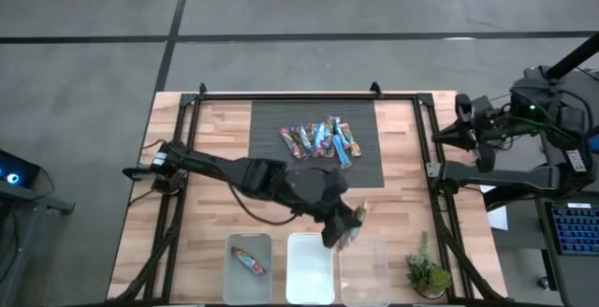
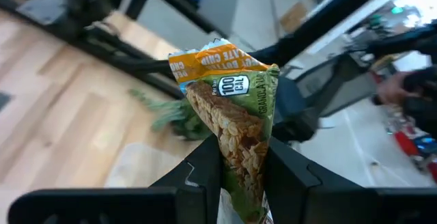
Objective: Pick and place Granola Bars by type
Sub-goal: Put the yellow granola bar into the transparent bin
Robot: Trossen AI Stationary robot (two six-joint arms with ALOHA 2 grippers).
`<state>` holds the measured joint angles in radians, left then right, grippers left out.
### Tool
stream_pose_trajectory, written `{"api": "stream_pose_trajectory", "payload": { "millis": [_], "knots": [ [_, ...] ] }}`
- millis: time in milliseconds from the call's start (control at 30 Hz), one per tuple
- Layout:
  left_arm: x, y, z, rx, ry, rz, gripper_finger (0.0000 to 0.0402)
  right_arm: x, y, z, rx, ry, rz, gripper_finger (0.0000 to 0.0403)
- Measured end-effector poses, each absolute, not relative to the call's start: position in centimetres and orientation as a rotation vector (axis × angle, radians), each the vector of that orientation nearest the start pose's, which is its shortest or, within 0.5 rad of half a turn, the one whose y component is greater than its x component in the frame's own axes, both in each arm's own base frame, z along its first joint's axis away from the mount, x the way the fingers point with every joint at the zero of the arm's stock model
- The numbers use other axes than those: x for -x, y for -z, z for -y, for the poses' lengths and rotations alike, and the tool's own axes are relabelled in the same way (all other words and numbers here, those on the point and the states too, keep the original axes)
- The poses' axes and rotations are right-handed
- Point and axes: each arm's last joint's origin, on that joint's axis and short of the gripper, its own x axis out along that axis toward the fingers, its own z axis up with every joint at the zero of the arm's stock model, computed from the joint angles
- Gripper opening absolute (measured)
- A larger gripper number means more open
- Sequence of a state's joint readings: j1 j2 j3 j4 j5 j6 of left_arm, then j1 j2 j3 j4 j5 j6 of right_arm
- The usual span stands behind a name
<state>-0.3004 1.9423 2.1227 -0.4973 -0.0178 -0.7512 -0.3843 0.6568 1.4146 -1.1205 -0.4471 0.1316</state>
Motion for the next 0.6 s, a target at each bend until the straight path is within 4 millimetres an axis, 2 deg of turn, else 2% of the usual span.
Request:
{"api": "stream_pose_trajectory", "payload": {
  "millis": [367, 600],
  "knots": [
    [-41.8, -43.5, 14.1, 0.688, 0.218, -0.283, 0.0076, -3.5, -45.0, 0.1, -0.255, -0.042, -0.314, 0.0009],
    [-42.3, -42.0, 14.2, 0.693, 0.189, -0.299, 0.0076, -3.7, -45.0, 0.2, -0.261, -0.04, -0.325, 0.0009]
  ]
}}
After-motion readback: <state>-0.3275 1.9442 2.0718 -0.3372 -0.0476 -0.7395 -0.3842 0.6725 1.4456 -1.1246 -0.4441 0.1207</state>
